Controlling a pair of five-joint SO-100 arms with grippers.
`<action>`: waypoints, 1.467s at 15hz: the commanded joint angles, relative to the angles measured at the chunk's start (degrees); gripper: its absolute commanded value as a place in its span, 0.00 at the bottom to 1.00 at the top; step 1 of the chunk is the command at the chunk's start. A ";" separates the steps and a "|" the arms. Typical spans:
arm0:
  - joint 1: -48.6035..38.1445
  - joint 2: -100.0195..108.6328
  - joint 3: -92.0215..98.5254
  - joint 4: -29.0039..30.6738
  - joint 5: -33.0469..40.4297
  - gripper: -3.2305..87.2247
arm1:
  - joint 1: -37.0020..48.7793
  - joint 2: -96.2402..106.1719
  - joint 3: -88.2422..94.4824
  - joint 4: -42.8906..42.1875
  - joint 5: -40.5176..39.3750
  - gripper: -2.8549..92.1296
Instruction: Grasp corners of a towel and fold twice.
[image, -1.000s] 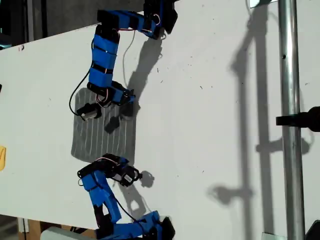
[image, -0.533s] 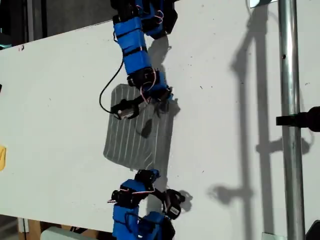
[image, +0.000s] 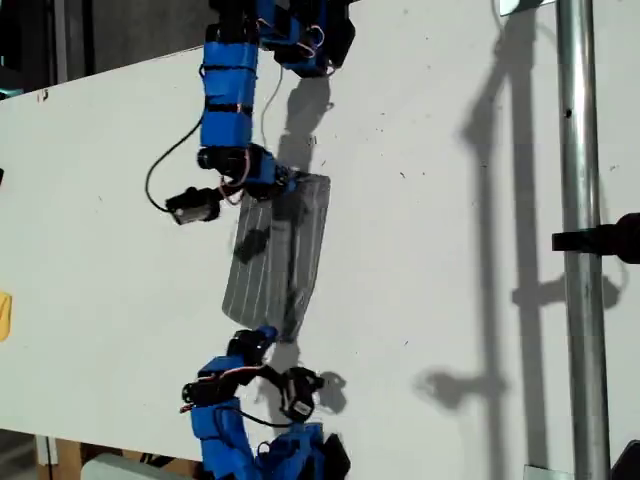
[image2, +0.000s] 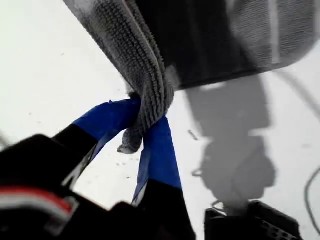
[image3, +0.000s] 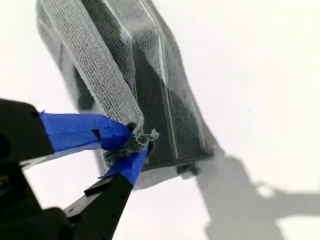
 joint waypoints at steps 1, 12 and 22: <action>-12.66 -9.84 -16.00 2.11 12.66 0.00 | 14.68 4.22 -2.02 0.09 -10.55 0.03; -14.50 -27.16 -31.38 8.26 15.64 0.00 | 12.22 12.22 10.11 -8.00 -10.99 0.03; -16.70 -41.75 -30.15 3.16 12.39 0.12 | 12.57 -5.27 19.42 -23.82 -6.42 0.03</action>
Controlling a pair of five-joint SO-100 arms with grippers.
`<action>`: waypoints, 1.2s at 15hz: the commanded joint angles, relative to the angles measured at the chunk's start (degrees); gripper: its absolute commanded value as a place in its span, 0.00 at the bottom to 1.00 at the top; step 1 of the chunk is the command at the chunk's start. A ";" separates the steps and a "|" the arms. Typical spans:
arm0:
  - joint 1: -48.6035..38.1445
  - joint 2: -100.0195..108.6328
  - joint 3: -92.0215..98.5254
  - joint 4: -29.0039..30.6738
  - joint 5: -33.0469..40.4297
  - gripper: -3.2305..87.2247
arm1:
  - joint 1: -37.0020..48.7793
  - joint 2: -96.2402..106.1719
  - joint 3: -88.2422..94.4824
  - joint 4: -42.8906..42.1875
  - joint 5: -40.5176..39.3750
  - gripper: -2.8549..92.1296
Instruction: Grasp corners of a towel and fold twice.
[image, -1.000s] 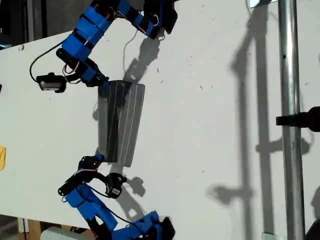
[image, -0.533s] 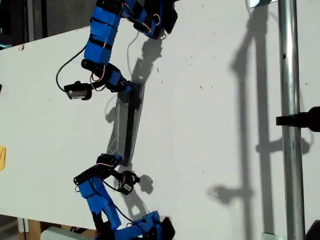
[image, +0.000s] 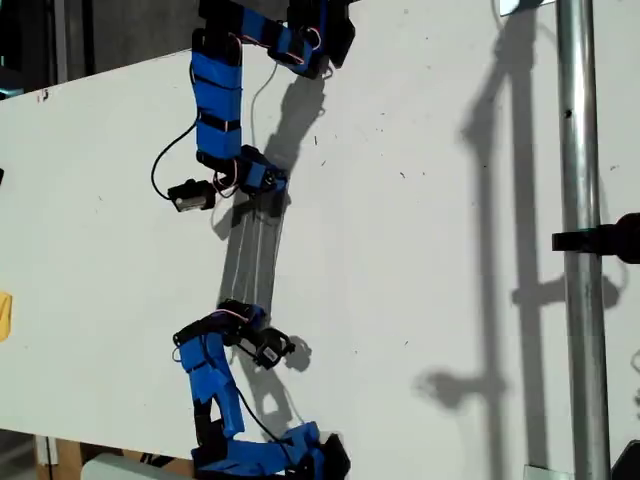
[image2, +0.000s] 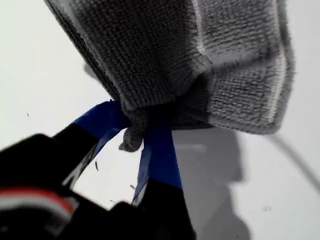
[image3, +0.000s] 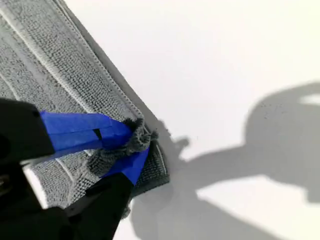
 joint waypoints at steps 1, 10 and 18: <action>-3.34 2.90 -1.49 3.60 -0.97 0.24 | 1.67 4.66 -1.58 5.98 1.67 0.21; 0.62 69.87 38.94 4.57 -7.73 0.26 | -6.15 61.35 17.67 28.04 25.14 0.42; 28.56 140.45 103.71 -8.61 -31.55 0.01 | -34.01 75.06 36.65 24.43 65.04 0.45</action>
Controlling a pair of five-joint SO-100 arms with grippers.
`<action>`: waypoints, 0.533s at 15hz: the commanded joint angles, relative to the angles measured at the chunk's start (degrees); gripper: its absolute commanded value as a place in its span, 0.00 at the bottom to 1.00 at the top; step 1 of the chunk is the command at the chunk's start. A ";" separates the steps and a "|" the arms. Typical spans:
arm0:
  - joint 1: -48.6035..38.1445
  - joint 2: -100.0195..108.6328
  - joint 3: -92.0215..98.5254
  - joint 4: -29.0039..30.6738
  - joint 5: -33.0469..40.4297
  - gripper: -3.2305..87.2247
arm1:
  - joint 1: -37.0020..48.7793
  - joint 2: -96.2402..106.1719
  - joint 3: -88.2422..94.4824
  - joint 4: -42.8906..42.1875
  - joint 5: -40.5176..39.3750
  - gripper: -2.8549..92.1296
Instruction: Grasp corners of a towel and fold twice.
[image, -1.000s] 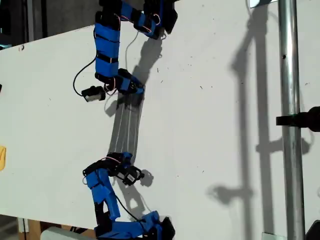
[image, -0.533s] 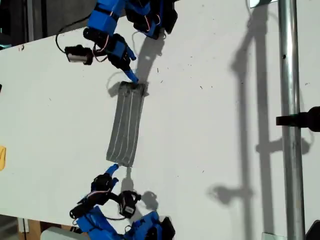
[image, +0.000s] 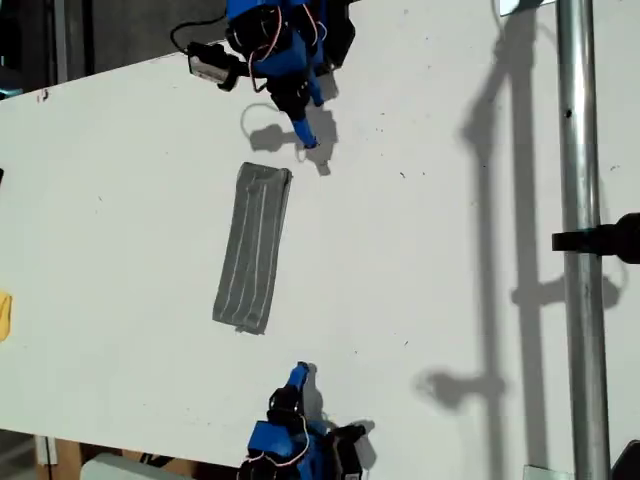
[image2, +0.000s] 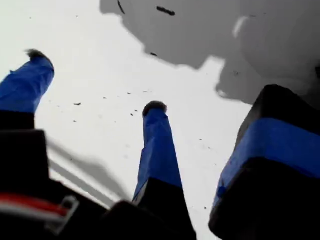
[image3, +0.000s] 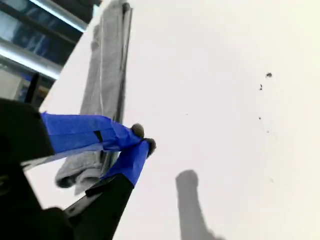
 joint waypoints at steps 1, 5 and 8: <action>0.09 3.08 4.13 -1.85 2.37 0.01 | 0.26 -0.53 -1.14 0.09 1.23 0.48; -0.62 3.08 4.31 -2.99 4.48 0.01 | 24.35 -16.70 -7.12 -8.96 -22.68 0.55; -0.44 3.08 4.39 -2.72 4.22 0.01 | 36.39 -40.25 -16.08 -23.03 -33.13 0.55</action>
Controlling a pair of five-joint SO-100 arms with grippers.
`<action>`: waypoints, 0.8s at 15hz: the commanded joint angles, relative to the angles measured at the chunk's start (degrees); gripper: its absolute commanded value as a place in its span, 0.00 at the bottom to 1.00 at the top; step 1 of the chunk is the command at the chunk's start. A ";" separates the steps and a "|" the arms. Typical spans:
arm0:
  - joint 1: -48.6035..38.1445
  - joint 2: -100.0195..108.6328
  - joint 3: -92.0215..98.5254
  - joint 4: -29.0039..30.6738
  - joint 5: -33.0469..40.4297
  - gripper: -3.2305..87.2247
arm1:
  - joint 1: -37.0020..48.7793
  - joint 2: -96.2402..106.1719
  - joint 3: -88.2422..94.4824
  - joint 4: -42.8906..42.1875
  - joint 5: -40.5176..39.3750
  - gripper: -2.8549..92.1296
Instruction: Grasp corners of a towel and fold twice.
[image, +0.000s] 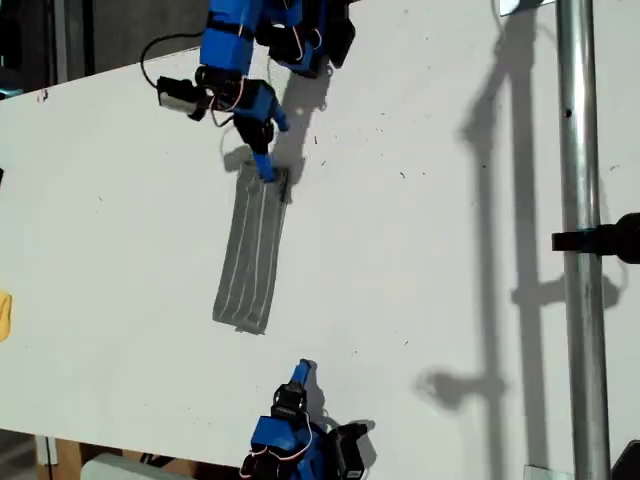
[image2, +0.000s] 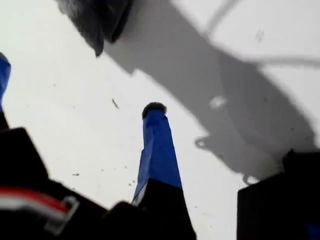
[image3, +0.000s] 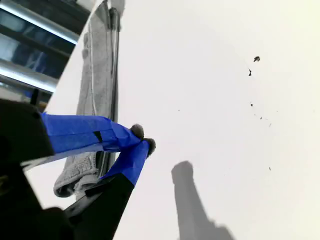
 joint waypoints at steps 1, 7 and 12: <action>-0.44 0.35 0.35 -0.53 -0.09 0.01 | 5.54 -15.56 -9.58 -9.67 -4.48 0.55; -0.62 0.35 0.35 -0.18 -0.26 0.01 | 5.89 -48.69 -32.52 -12.48 -7.29 0.38; 0.18 0.26 0.35 0.09 -0.26 0.01 | 9.40 -49.57 -34.98 -12.13 -8.35 0.03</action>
